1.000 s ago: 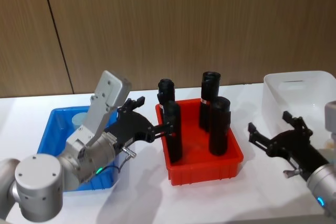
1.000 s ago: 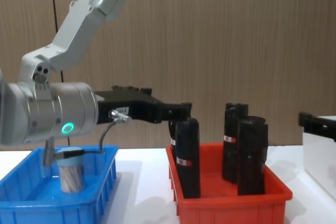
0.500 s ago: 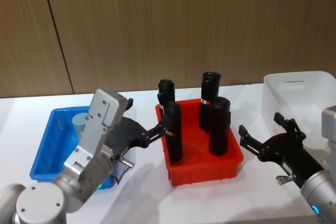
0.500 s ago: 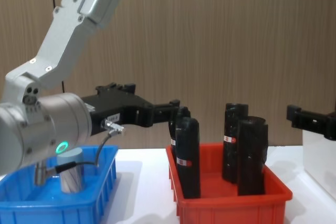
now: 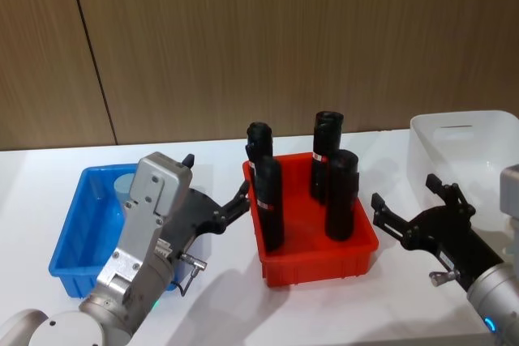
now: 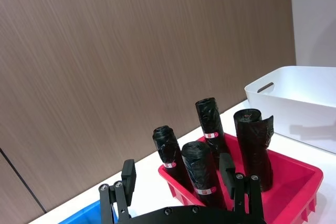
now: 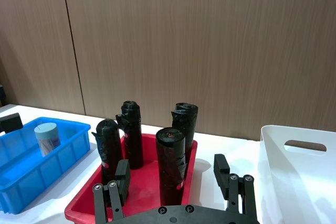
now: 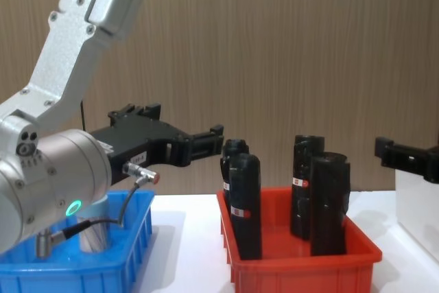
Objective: Pick the cotton swabs from the blue box and place them into the white box.
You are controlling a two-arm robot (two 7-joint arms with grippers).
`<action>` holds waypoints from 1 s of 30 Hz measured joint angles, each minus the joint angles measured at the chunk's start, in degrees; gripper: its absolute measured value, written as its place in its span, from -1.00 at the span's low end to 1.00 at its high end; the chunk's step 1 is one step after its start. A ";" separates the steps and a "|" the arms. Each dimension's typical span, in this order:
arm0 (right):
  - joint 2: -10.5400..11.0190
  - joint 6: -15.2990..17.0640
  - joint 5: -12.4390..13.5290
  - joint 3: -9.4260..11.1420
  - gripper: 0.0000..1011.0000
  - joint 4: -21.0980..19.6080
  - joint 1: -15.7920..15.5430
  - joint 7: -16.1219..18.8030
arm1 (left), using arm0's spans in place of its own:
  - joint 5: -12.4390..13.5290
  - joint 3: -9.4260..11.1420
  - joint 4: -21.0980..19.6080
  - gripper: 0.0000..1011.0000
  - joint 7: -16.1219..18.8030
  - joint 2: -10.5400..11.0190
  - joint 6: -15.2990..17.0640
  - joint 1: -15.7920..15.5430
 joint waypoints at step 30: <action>-0.60 0.40 0.45 0.44 0.98 3.65 2.47 2.45 | -0.04 -0.03 0.01 0.99 0.17 -0.02 -0.09 0.07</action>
